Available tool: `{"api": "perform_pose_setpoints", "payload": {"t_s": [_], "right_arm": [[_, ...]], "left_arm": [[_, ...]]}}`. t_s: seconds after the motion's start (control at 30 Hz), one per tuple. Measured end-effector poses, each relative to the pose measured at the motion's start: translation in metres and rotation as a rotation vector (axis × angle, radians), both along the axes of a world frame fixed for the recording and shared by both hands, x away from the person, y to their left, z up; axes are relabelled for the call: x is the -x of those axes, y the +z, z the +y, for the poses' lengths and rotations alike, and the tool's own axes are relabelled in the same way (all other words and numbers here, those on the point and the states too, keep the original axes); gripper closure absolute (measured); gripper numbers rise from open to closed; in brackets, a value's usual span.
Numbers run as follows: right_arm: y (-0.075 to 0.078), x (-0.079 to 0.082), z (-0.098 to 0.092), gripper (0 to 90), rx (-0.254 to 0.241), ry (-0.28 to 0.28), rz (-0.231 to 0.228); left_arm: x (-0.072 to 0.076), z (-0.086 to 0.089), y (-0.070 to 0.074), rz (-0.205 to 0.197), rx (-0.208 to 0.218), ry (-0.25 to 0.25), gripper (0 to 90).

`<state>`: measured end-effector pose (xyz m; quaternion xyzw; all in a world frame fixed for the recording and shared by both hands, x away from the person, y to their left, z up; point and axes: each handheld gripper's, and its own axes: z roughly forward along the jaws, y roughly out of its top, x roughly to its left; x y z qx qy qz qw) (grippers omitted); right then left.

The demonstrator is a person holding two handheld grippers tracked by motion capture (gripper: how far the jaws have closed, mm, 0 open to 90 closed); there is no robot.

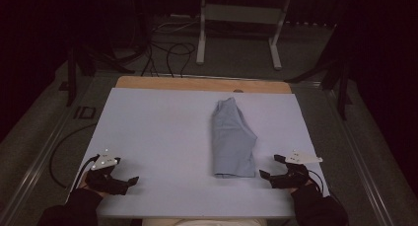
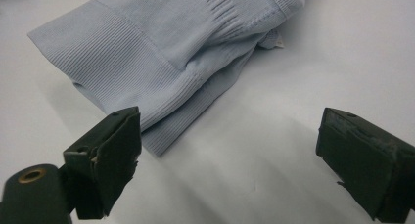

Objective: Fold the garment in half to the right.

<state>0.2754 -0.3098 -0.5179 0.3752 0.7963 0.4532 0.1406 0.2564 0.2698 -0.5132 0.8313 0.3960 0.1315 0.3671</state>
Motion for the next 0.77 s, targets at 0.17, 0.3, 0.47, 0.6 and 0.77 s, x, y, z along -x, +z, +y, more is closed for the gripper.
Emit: {"api": "perform_pose_setpoints", "payload": {"t_s": [0.17, 0.3, 0.47, 0.6, 0.77], "right_arm": [[0.0004, 0.0006, -0.0005, 9.5, -0.003, -0.001, -0.003], [0.0002, -0.0002, 0.0008, 9.5, 0.001, 0.007, -0.003], [-0.0008, -0.0019, 0.0036, 9.6, 0.011, 0.015, 0.0], [-0.0017, -0.0029, 0.0038, 9.6, 0.011, 0.013, 0.005], [-0.001, -0.0024, 0.0041, 9.6, 0.012, 0.013, 0.002]], "left_arm": [[0.0003, -0.0017, -0.0009, 0.003, -0.007, -0.001, 0.1], [0.0011, -0.0021, -0.0003, -0.008, -0.007, 0.001, 0.1], [0.001, -0.0022, -0.0006, -0.006, -0.005, -0.001, 0.1], [0.001, -0.0032, -0.0003, -0.01, -0.011, 0.004, 0.1], [0.0012, -0.0056, -0.0001, -0.009, -0.014, -0.011, 0.1]]}}
